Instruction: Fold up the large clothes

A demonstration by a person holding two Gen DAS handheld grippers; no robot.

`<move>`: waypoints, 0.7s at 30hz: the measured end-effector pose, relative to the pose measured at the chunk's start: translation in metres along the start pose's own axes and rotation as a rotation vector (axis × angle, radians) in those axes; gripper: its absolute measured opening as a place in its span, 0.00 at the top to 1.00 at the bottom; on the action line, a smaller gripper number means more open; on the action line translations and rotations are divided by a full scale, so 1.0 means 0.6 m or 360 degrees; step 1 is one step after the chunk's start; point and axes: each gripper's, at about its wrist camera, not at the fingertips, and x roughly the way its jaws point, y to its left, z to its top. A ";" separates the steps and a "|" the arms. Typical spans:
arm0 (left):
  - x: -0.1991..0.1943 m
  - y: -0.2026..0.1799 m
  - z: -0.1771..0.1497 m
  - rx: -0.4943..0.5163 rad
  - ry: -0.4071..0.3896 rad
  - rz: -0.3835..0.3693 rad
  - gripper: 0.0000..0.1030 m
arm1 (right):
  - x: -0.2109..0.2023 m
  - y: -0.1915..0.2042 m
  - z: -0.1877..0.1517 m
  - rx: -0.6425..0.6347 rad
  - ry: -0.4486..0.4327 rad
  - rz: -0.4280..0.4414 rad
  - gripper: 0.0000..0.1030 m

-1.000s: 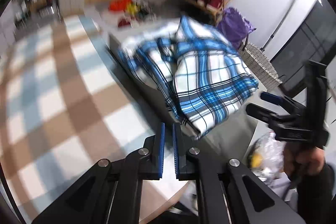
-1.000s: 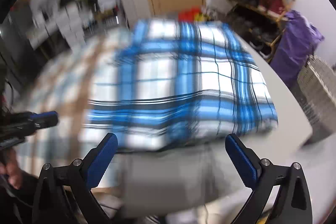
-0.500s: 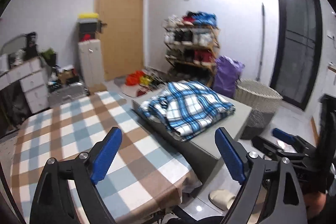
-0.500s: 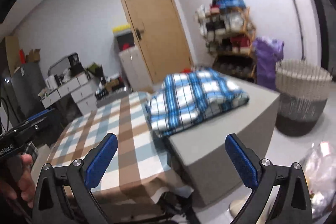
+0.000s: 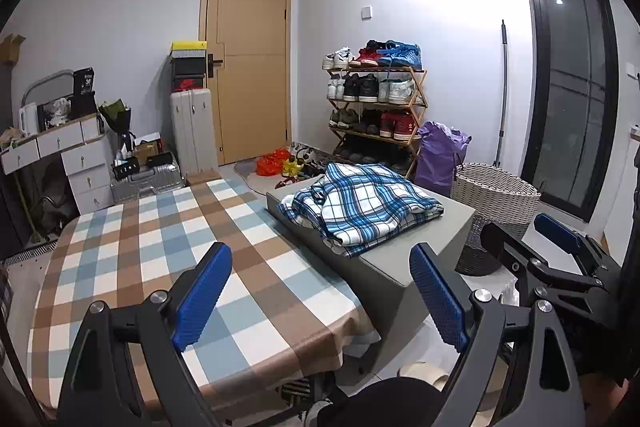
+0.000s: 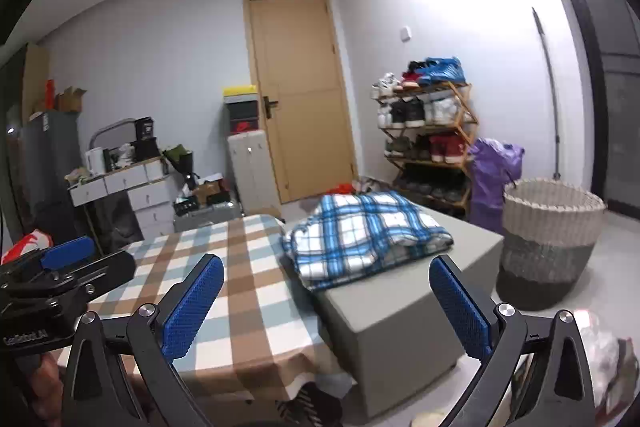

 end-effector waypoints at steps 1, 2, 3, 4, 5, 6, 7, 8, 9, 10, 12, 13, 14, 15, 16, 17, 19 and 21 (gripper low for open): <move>0.002 -0.003 -0.004 -0.0003 0.0006 0.0000 0.15 | 0.001 -0.003 -0.003 0.0003 0.0007 -0.0004 0.00; 0.008 -0.002 -0.004 -0.0007 0.0012 0.0003 0.15 | 0.002 -0.007 -0.006 0.0009 0.0013 -0.0006 0.00; 0.011 -0.002 -0.005 -0.0009 0.0013 0.0004 0.15 | 0.002 -0.009 -0.009 0.0014 0.0020 -0.0017 0.00; 0.013 -0.003 -0.007 -0.0014 0.0013 -0.0002 0.15 | 0.004 -0.012 -0.011 0.0019 0.0034 -0.0030 0.00; 0.014 -0.003 -0.008 -0.0019 0.0010 -0.0009 0.15 | 0.005 -0.015 -0.013 0.0025 0.0045 -0.0024 0.00; 0.013 -0.006 -0.012 -0.0019 -0.0001 -0.0006 0.15 | 0.006 -0.019 -0.014 0.0033 0.0053 -0.0020 0.00; 0.014 -0.008 -0.014 -0.0015 -0.0008 0.0003 0.15 | 0.006 -0.020 -0.015 0.0035 0.0058 -0.0022 0.00; 0.015 -0.009 -0.015 -0.0012 -0.0008 0.0004 0.15 | 0.008 -0.021 -0.016 0.0034 0.0064 -0.0014 0.00; 0.015 -0.012 -0.018 -0.0015 -0.0005 -0.0002 0.15 | 0.009 -0.021 -0.016 0.0031 0.0070 -0.0003 0.00; 0.017 -0.012 -0.020 -0.0019 0.0003 -0.0002 0.15 | 0.009 -0.021 -0.017 0.0031 0.0072 -0.0004 0.00; 0.020 -0.013 -0.023 -0.0026 0.0021 0.0000 0.15 | 0.009 -0.021 -0.019 0.0041 0.0073 -0.0005 0.00; 0.021 -0.013 -0.024 -0.0030 0.0027 -0.0001 0.15 | 0.008 -0.022 -0.020 0.0047 0.0073 -0.0004 0.00; 0.021 -0.013 -0.024 -0.0031 0.0033 0.0001 0.15 | 0.007 -0.022 -0.021 0.0054 0.0071 -0.0001 0.00; 0.020 -0.013 -0.025 -0.0030 0.0037 0.0003 0.15 | 0.006 -0.022 -0.022 0.0058 0.0070 0.0000 0.00; 0.021 -0.014 -0.025 -0.0028 0.0039 0.0004 0.15 | 0.004 -0.022 -0.021 0.0058 0.0067 -0.0002 0.00; 0.019 -0.015 -0.026 -0.0024 0.0039 0.0005 0.15 | 0.002 -0.022 -0.022 0.0057 0.0064 -0.0007 0.00; 0.017 -0.018 -0.026 -0.0008 0.0027 -0.0009 0.15 | -0.001 -0.022 -0.023 0.0062 0.0062 -0.0005 0.00; 0.015 -0.021 -0.027 0.0005 0.0028 -0.0014 0.15 | -0.001 -0.023 -0.026 0.0067 0.0069 0.0003 0.00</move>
